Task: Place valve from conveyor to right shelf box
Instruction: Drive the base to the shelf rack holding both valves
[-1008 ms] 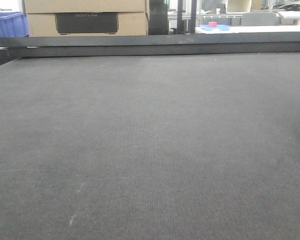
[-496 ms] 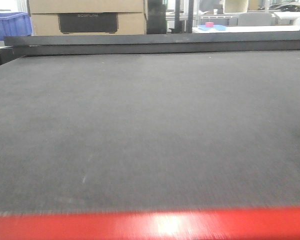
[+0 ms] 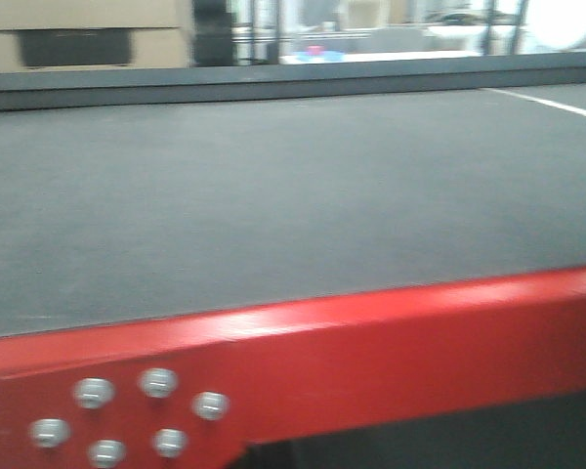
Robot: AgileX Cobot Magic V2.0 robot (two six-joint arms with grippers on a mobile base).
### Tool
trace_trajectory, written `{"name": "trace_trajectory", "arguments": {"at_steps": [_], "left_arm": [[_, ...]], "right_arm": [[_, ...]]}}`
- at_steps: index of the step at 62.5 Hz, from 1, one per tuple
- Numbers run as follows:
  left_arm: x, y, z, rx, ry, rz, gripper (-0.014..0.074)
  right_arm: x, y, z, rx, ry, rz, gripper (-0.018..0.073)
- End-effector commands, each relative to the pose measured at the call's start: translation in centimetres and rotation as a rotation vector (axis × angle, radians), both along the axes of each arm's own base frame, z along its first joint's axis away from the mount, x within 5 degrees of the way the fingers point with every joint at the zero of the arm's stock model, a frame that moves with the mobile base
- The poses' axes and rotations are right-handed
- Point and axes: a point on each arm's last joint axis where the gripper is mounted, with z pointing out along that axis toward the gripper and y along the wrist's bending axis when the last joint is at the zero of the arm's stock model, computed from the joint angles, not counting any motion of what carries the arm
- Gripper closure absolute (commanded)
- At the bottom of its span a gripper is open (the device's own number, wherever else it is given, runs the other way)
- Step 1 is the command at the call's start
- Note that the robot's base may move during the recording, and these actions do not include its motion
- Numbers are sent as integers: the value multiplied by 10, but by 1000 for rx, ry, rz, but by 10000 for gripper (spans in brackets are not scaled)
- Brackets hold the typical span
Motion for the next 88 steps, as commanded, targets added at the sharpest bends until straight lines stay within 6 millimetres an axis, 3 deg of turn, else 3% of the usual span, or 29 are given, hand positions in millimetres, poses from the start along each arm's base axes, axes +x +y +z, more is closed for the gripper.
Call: {"name": "trace_trajectory", "arguments": {"at_steps": [1, 88], "left_arm": [[-1, 1, 7, -15, -59, 16, 708], [-1, 1, 7, -15, -59, 16, 708]], "right_arm": [[0, -1, 10, 1, -91, -11, 721], [0, -1, 10, 1, -91, -11, 721]]}}
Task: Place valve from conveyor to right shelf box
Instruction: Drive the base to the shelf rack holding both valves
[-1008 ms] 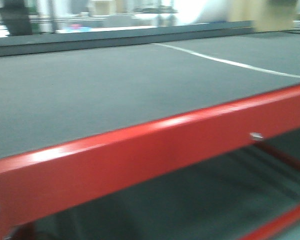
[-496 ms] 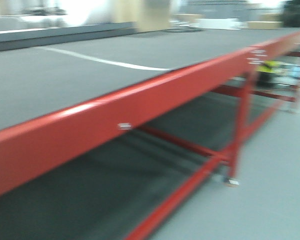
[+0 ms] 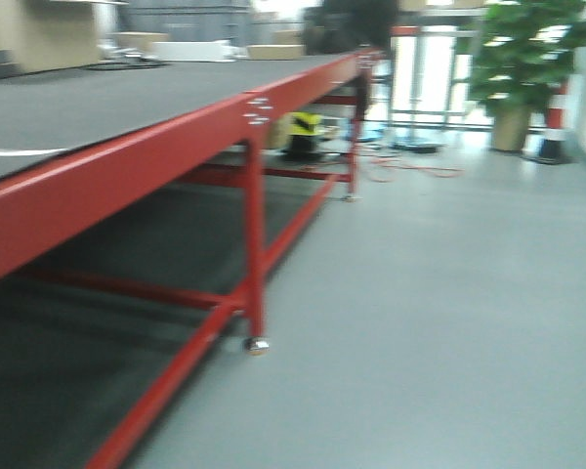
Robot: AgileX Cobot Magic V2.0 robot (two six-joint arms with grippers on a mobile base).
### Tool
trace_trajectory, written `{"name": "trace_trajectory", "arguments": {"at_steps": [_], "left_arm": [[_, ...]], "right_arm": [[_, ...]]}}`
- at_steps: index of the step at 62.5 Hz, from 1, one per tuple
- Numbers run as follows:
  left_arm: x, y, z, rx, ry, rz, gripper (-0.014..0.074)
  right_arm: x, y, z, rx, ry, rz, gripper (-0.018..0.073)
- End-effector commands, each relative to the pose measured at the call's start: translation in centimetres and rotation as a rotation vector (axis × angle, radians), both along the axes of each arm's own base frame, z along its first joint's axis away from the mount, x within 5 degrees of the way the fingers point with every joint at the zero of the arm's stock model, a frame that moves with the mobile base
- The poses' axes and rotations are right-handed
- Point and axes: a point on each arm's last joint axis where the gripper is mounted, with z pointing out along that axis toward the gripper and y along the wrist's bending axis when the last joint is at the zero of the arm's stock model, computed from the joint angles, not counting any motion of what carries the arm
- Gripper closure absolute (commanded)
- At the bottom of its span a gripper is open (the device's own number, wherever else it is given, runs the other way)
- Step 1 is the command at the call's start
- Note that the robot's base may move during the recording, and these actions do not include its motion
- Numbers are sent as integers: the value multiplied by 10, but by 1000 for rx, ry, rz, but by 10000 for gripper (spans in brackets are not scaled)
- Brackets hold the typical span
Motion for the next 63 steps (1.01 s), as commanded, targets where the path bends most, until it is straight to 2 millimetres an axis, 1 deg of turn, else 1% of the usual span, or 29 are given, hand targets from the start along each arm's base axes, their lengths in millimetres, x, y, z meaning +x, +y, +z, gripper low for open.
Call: {"name": "trace_trajectory", "arguments": {"at_steps": [1, 63], "left_arm": [[-1, 1, 7, -15, -59, 16, 708], [-1, 1, 7, -15, -59, 16, 708]], "right_arm": [[0, -1, 10, 1, -91, -11, 721], [0, -1, 10, 1, -91, -11, 721]]}}
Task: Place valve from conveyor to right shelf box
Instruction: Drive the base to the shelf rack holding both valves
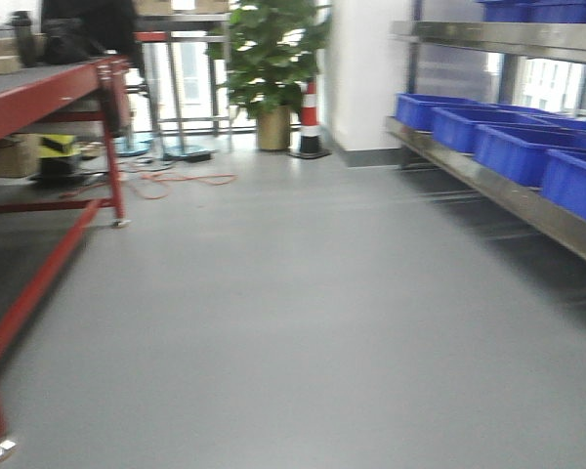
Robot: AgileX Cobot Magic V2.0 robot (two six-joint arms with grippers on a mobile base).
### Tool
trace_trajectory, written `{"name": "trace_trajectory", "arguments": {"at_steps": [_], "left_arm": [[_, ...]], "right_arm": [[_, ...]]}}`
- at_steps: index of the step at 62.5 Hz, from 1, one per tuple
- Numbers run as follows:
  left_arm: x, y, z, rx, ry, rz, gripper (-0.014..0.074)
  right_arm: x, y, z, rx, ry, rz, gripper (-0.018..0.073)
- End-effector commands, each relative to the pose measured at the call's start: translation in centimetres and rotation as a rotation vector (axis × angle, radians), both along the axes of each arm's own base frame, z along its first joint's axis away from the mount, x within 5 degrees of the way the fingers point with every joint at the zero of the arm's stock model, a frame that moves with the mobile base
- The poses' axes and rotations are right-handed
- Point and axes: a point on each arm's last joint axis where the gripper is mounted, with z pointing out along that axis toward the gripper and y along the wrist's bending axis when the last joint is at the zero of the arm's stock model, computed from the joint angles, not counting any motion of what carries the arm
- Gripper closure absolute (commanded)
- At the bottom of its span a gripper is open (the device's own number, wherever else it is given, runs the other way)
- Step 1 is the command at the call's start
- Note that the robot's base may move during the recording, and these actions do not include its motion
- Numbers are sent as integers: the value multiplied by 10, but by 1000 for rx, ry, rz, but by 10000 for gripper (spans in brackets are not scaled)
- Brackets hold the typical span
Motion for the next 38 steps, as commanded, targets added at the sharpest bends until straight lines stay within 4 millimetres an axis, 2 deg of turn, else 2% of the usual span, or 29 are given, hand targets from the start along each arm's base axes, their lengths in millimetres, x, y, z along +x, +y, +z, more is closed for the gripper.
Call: {"name": "trace_trajectory", "arguments": {"at_steps": [1, 38], "left_arm": [[-1, 1, 7, -15, -59, 16, 708], [-1, 1, 7, -15, -59, 16, 708]], "right_arm": [[0, -1, 9, 1, -88, -11, 721], [0, -1, 9, 1, -88, -11, 721]]}}
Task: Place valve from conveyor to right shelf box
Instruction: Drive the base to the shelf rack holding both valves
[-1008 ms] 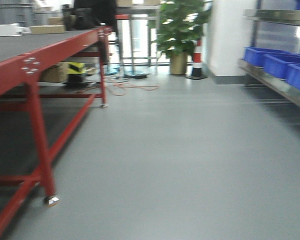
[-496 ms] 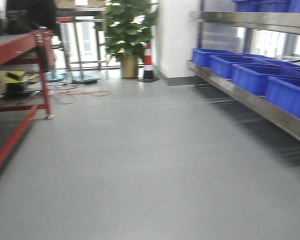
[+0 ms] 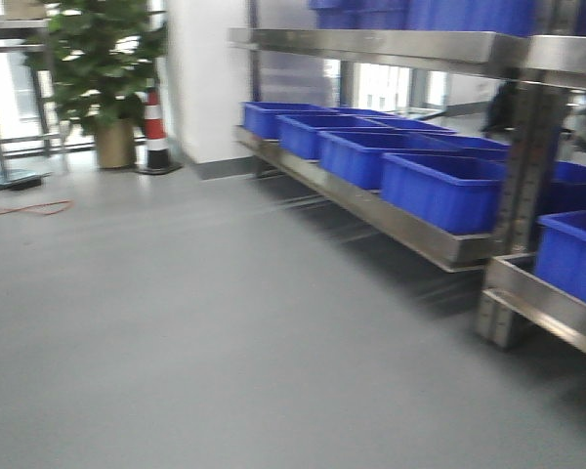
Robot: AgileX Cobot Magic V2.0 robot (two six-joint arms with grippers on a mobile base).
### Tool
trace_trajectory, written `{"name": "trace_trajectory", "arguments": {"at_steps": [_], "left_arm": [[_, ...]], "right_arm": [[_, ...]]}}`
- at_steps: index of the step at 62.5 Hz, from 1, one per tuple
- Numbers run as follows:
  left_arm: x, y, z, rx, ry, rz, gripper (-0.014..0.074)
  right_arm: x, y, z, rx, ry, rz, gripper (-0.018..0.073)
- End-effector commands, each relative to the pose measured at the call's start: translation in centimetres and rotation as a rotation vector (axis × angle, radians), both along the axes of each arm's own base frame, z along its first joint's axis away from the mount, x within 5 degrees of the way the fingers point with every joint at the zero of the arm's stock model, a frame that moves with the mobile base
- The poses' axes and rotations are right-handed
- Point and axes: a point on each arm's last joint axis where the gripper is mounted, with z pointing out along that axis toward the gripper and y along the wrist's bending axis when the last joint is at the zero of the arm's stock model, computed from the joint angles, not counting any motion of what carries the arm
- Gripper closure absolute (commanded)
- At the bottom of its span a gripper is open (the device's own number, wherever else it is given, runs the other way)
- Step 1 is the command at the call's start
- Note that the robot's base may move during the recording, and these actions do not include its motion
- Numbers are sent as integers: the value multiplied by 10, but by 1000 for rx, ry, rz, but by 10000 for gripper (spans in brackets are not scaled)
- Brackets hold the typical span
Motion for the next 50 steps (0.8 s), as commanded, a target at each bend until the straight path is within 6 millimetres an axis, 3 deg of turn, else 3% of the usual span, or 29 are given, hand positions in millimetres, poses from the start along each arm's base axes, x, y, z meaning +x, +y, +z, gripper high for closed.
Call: {"name": "trace_trajectory", "arguments": {"at_steps": [1, 50], "left_arm": [[-1, 1, 7, -15, -59, 16, 708], [-1, 1, 7, -15, -61, 17, 708]], "right_arm": [[0, -1, 9, 1, -88, -11, 721], [0, -1, 9, 1, -88, -11, 721]]}}
